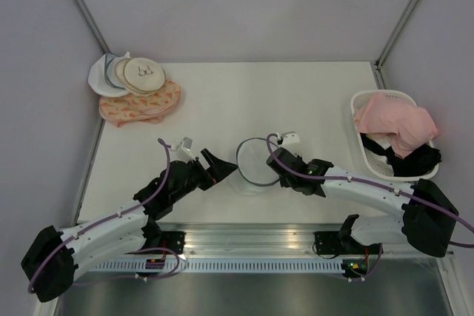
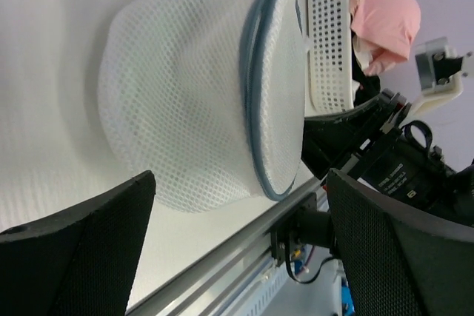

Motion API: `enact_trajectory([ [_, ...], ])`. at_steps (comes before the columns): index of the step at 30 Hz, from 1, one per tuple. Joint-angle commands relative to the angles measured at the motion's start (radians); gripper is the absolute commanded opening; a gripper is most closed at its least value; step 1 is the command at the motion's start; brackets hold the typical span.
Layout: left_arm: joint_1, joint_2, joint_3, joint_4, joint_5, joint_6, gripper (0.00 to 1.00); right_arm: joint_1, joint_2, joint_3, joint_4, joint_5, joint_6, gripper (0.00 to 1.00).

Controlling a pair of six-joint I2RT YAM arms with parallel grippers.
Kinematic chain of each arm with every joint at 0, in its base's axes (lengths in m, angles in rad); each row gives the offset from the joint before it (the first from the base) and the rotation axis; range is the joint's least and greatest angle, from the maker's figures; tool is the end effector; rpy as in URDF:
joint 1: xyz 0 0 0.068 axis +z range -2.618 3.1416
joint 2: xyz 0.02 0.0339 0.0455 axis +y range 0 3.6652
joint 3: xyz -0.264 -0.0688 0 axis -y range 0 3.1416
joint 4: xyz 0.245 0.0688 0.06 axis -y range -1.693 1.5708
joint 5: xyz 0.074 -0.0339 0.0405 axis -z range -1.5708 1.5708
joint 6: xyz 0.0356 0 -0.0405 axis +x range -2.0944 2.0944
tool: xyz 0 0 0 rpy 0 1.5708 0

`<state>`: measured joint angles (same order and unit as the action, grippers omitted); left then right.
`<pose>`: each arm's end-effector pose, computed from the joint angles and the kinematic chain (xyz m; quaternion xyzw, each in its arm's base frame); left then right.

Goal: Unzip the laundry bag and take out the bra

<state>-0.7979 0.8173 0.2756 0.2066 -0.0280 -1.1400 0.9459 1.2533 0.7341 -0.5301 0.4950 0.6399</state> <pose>0.1290 -0.1308 0.1951 -0.1467 0.8018 -0.4710 0.3373 0.1498 0.1787 0.2035 -0.0803 0.9354 0.0119 0.3440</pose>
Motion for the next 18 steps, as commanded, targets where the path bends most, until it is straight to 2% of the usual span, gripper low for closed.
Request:
enact_trajectory([
  [1, 0.002, -0.067, 0.005, -0.096, -0.145, 0.060, 1.00, -0.027, 0.021, -0.024, 0.031, 0.017, -0.008, 0.00],
  [6, 0.002, -0.027, -0.015, -0.141, -0.194, 0.046, 0.99, -0.045, 0.052, -0.042, 0.074, -0.013, -0.019, 0.00],
  [10, 0.002, 0.101, -0.038, 0.023, -0.158, 0.051, 0.94, -0.055, 0.081, -0.044, 0.093, -0.035, -0.026, 0.00],
  [16, 0.009, 0.376, 0.017, 0.229, -0.081, 0.080, 0.93, -0.055, 0.080, -0.058, 0.122, -0.067, -0.042, 0.01],
  [18, 0.011, 0.468, 0.030, 0.342, -0.043, 0.074, 0.92, -0.056, 0.078, -0.064, 0.130, -0.078, -0.048, 0.00],
])
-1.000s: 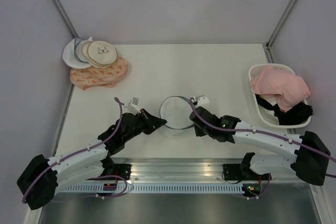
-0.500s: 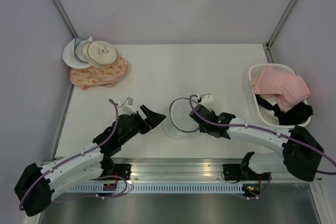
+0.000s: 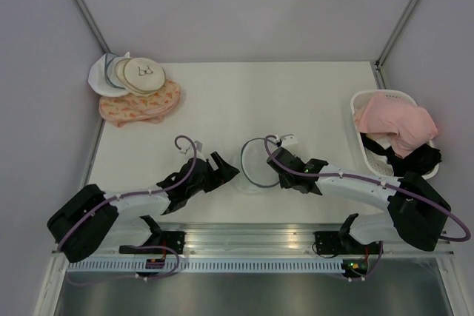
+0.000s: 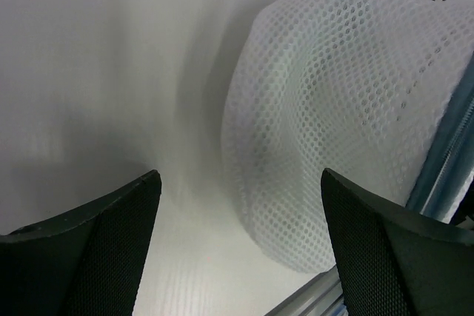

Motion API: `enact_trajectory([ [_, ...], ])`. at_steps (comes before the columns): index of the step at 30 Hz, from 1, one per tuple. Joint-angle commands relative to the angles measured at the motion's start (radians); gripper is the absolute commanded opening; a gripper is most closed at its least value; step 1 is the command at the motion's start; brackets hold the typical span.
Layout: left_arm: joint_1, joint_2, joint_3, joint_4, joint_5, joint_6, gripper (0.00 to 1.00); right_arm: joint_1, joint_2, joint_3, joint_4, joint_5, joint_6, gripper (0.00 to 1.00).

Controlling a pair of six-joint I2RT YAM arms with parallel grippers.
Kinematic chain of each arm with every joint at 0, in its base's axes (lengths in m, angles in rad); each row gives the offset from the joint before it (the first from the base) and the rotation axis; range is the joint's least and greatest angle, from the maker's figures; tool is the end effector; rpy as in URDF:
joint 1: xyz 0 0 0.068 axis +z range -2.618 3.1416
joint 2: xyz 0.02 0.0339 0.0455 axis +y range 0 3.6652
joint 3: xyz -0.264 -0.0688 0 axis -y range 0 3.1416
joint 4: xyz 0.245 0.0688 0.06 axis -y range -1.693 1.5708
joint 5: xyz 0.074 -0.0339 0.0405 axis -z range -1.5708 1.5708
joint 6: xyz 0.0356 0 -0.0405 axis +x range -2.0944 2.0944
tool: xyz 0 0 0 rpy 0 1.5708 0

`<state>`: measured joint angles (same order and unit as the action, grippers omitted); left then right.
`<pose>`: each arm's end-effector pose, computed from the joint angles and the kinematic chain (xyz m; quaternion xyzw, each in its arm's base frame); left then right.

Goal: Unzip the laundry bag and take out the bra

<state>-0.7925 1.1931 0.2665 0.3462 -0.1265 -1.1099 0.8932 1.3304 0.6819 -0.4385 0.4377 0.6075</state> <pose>0.1500 -0.1458 0.1391 -0.1684 0.8623 -0.3538 0.3207 0.1610 0.1760 0.1757 -0.0834 0.9455 0.0053 0.3148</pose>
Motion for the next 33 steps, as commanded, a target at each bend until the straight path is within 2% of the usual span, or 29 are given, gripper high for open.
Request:
enact_trajectory([
  [1, 0.007, 0.124, 0.059, 0.233, 0.070, 0.038, 0.91, -0.002, 0.000, -0.015, 0.044, -0.027, -0.020, 0.00],
  [3, 0.006, 0.199, 0.100, 0.304, 0.114, 0.030, 0.88, -0.002, -0.007, -0.022, 0.052, -0.034, -0.023, 0.00],
  [6, 0.007, 0.255, 0.141, 0.376, 0.185, 0.024, 0.74, -0.004, -0.011, -0.025, 0.050, -0.033, -0.028, 0.00],
  [7, 0.007, 0.276, 0.146, 0.396, 0.198, 0.019, 0.59, -0.004, -0.016, -0.025, 0.050, -0.034, -0.028, 0.00],
  [8, 0.007, 0.283, 0.146, 0.408, 0.211, 0.019, 0.49, -0.002, -0.020, -0.024, 0.044, -0.030, -0.026, 0.00],
  [9, 0.007, 0.281, 0.143, 0.413, 0.212, 0.019, 0.29, -0.002, -0.031, -0.022, 0.040, -0.022, -0.026, 0.00],
  [12, 0.009, 0.254, 0.137, 0.358, 0.188, 0.030, 0.02, -0.004, -0.056, -0.021, 0.034, -0.011, -0.020, 0.01],
  [16, 0.010, 0.189, 0.112, 0.292, 0.160, 0.056, 0.02, -0.005, -0.077, 0.001, -0.008, 0.044, -0.005, 0.01],
  [17, 0.010, 0.151, 0.106, 0.268, 0.134, 0.062, 0.02, -0.004, -0.092, 0.008, -0.041, 0.058, 0.001, 0.11],
  [18, 0.010, 0.131, 0.106, 0.232, 0.131, 0.070, 0.02, -0.005, -0.105, 0.014, -0.060, 0.073, 0.008, 0.29],
  [19, 0.010, 0.111, 0.109, 0.132, 0.069, 0.088, 0.02, -0.004, -0.120, 0.025, -0.077, 0.087, 0.012, 0.52],
  [21, 0.010, 0.045, 0.117, 0.038, 0.022, 0.105, 0.02, -0.004, -0.178, 0.037, -0.126, 0.093, 0.009, 0.68],
  [22, 0.010, 0.024, 0.116, 0.005, 0.004, 0.117, 0.02, -0.005, -0.197, 0.053, -0.141, 0.090, 0.005, 0.81],
  [25, 0.010, -0.032, 0.115, -0.093, -0.060, 0.139, 0.02, -0.005, -0.258, 0.102, -0.193, 0.052, -0.015, 0.98],
  [30, 0.009, -0.049, 0.128, -0.171, -0.074, 0.139, 0.02, 0.024, -0.283, 0.165, -0.125, -0.115, -0.069, 0.98],
  [33, 0.009, -0.041, 0.137, -0.171, -0.065, 0.131, 0.02, 0.090, -0.214, 0.229, -0.085, -0.117, -0.071, 0.98],
])
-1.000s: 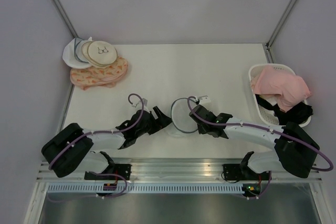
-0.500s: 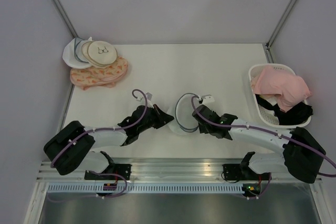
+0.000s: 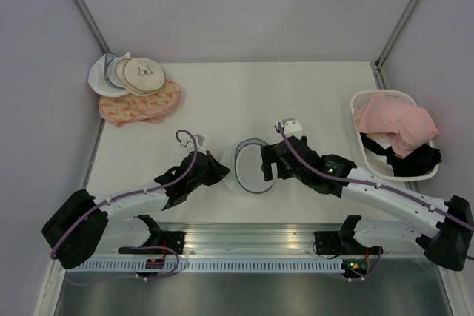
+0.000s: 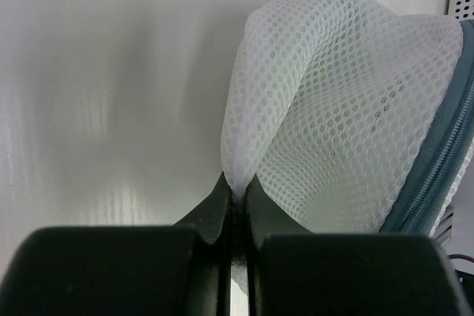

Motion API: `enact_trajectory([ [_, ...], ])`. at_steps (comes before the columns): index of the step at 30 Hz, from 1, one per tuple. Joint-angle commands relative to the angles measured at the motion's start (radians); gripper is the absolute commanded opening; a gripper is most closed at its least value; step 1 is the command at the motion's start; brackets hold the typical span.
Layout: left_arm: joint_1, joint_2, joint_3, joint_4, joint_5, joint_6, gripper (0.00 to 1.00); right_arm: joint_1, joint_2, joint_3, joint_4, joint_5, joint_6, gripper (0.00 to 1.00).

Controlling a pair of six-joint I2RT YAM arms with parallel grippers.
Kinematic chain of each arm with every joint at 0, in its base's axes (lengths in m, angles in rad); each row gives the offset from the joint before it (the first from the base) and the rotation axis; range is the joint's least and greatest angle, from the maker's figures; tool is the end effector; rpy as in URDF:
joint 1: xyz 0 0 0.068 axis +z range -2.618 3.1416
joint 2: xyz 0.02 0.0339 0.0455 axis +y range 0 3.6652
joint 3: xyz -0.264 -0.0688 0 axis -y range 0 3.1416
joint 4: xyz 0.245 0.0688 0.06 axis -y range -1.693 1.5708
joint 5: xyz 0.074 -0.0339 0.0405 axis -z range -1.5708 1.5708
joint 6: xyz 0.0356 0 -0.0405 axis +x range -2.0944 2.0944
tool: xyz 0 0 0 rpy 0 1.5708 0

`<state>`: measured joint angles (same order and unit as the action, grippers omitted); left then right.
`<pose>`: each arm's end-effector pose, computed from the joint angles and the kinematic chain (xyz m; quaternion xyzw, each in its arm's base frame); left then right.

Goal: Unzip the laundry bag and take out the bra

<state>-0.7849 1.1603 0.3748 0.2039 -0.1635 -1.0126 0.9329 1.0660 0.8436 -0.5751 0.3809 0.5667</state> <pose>0.1608 -0.1524 0.1648 -0.1382 0.8671 -0.3255 0.3508 0.1412 0.1683 0.2724 -0.0954 0.9072 0.1240 0.3905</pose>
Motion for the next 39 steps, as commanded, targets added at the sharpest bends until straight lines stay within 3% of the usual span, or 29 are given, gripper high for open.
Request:
enact_trajectory([
  [1, 0.001, -0.004, 0.030, -0.029, -0.024, 0.031, 0.02, 0.069, 0.078, 0.110, 0.055, -0.048, -0.028, 0.98],
  [13, 0.001, -0.028, 0.027, -0.009, 0.015, -0.001, 0.02, 0.264, 0.448, 0.363, 0.003, 0.121, 0.056, 0.98],
  [18, 0.001, -0.062, 0.004, -0.009, 0.019, -0.011, 0.02, 0.273, 0.525, 0.377, -0.129, 0.332, 0.173, 0.98],
  [24, 0.001, -0.129, -0.030, -0.049, -0.002, -0.009, 0.02, 0.254, 0.439, 0.292, -0.311, 0.495, 0.317, 0.98],
  [33, 0.003, -0.206, -0.114, -0.052, -0.013, 0.002, 0.02, 0.158, 0.241, 0.175, -0.555, 0.622, 0.450, 0.98],
  [36, 0.003, -0.206, -0.132, -0.021, -0.001, 0.011, 0.02, 0.159, 0.184, 0.154, -0.442, 0.535, 0.320, 0.98],
  [39, 0.003, -0.205, -0.148, 0.017, 0.018, 0.017, 0.02, 0.159, 0.094, 0.062, -0.145, 0.296, 0.130, 0.98],
])
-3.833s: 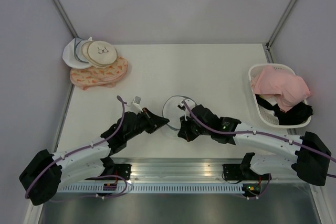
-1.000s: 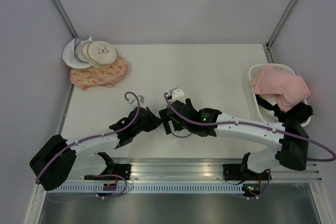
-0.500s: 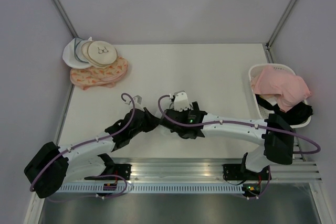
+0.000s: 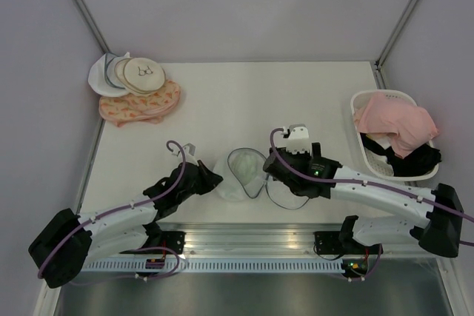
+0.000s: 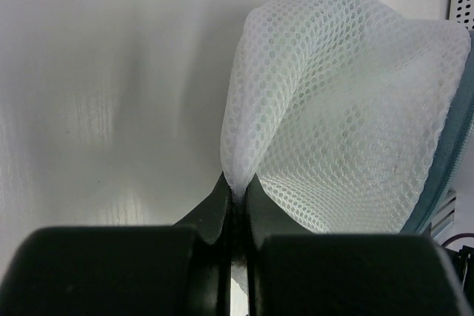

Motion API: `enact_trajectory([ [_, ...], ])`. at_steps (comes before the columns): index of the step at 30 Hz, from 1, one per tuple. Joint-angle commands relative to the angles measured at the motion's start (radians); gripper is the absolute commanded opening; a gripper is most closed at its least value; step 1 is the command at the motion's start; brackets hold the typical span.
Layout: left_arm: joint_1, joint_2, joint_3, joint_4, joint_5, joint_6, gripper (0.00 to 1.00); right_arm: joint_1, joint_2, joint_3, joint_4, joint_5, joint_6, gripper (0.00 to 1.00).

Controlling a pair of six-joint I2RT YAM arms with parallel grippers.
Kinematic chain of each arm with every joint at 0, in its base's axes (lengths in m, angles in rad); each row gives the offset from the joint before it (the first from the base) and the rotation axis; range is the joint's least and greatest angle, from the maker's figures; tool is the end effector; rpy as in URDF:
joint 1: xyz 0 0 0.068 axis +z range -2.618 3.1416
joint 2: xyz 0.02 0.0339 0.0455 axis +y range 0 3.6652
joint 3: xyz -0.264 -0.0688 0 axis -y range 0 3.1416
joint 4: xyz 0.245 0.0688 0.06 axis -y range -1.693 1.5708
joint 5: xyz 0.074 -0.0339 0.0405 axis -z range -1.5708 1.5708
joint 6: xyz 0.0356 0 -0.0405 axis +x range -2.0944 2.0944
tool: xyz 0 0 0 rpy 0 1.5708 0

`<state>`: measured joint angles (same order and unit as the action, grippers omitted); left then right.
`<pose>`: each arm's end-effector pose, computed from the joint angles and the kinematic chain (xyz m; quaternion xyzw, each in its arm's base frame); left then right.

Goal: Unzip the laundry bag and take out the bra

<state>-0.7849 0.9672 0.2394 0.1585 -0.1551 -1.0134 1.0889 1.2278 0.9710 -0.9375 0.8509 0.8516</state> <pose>0.1347 -0.1268 0.1538 -0.1367 0.8646 -0.3324 0.3510 0.1253 0.1819 0.2673 -0.0292 0.8976 -0.0885 0.4308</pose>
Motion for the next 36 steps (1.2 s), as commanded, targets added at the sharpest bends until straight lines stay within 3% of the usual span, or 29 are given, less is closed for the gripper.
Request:
enact_trajectory([
  [1, 0.003, -0.010, -0.018, 0.072, 0.012, 0.015, 0.02, 0.003, -0.100, -0.093, 0.370, -0.234, -0.181, 0.98],
  [2, 0.003, -0.007, -0.022, 0.078, 0.015, 0.012, 0.02, 0.002, -0.111, -0.118, 0.437, -0.339, -0.219, 0.98],
  [12, 0.003, -0.024, -0.071, 0.151, 0.046, -0.020, 0.02, -0.014, 0.036, -0.202, 0.793, -0.544, -0.276, 0.91],
  [19, 0.003, -0.047, -0.081, 0.159, 0.055, -0.031, 0.02, -0.105, 0.133, -0.207, 0.875, -0.614, -0.318, 0.82],
  [23, 0.003, -0.047, -0.084, 0.167, 0.061, -0.036, 0.02, -0.144, 0.194, -0.204, 0.928, -0.674, -0.338, 0.69],
  [33, 0.003, -0.041, -0.092, 0.184, 0.066, -0.042, 0.02, -0.165, 0.320, -0.207, 1.011, -0.733, -0.339, 0.67],
  [36, 0.003, -0.032, -0.092, 0.191, 0.066, -0.044, 0.02, -0.165, 0.328, -0.218, 1.043, -0.762, -0.336, 0.47],
])
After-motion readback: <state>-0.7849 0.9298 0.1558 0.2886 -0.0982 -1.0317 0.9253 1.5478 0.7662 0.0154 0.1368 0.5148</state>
